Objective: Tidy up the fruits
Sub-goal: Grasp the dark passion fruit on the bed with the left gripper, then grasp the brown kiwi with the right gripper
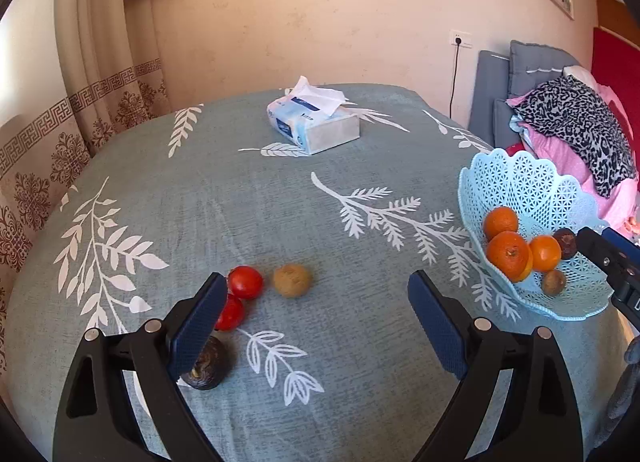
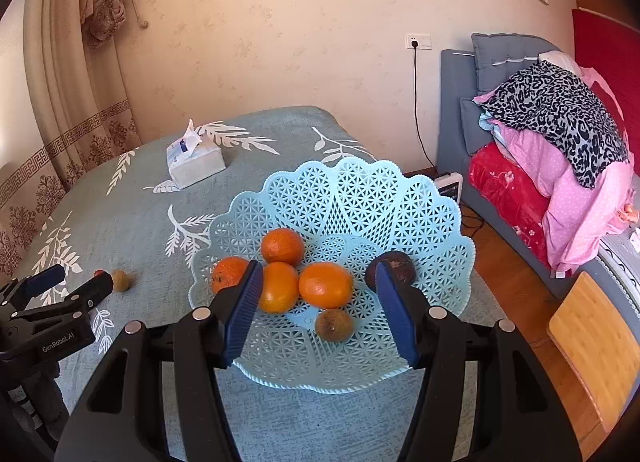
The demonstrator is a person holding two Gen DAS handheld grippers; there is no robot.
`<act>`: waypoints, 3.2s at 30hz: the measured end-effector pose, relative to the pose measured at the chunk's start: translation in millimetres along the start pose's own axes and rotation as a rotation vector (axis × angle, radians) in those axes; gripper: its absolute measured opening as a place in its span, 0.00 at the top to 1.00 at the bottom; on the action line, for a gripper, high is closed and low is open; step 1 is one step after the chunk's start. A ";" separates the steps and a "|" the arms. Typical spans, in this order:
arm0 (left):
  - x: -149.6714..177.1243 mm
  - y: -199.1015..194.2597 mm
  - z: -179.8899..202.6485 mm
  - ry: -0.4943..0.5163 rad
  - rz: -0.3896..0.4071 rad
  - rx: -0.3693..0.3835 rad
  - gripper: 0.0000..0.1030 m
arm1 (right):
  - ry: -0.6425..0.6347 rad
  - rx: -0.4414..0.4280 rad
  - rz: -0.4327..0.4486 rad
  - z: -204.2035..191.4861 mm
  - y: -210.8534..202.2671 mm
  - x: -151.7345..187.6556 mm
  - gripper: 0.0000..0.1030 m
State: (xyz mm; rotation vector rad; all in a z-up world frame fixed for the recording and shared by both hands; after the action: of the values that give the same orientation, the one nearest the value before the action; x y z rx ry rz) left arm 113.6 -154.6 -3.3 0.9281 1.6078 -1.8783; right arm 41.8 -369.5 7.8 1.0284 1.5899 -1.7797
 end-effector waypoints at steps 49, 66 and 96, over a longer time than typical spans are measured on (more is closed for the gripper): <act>43.1 -12.6 -128.8 -0.170 -0.039 -0.066 0.61 | -0.199 -0.351 -0.071 -153.3 0.8 9.1 0.41; 45.1 -15.4 -135.1 -0.193 -0.005 -0.069 0.61 | -0.320 -0.387 -0.191 -223.3 66.5 13.5 0.41; 45.4 -15.6 -134.6 -0.203 0.004 -0.047 0.60 | -0.332 -0.372 -0.227 -241.7 92.5 13.4 0.73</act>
State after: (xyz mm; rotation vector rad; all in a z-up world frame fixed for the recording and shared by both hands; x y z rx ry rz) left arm 96.5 -16.9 -37.5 0.6961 1.5200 -1.8582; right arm 153.7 -145.8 -59.7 0.3717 1.7792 -1.6043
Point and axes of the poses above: each gripper's, at about its wrist camera, not at the fingertips, and y roughly the way its jaws point, z to its right, x to its underside, the point moved 10 cm from there along y, roughly the way its jaws point, and after that the axes turned 9 degrees about -y, right-handed, at the moved point
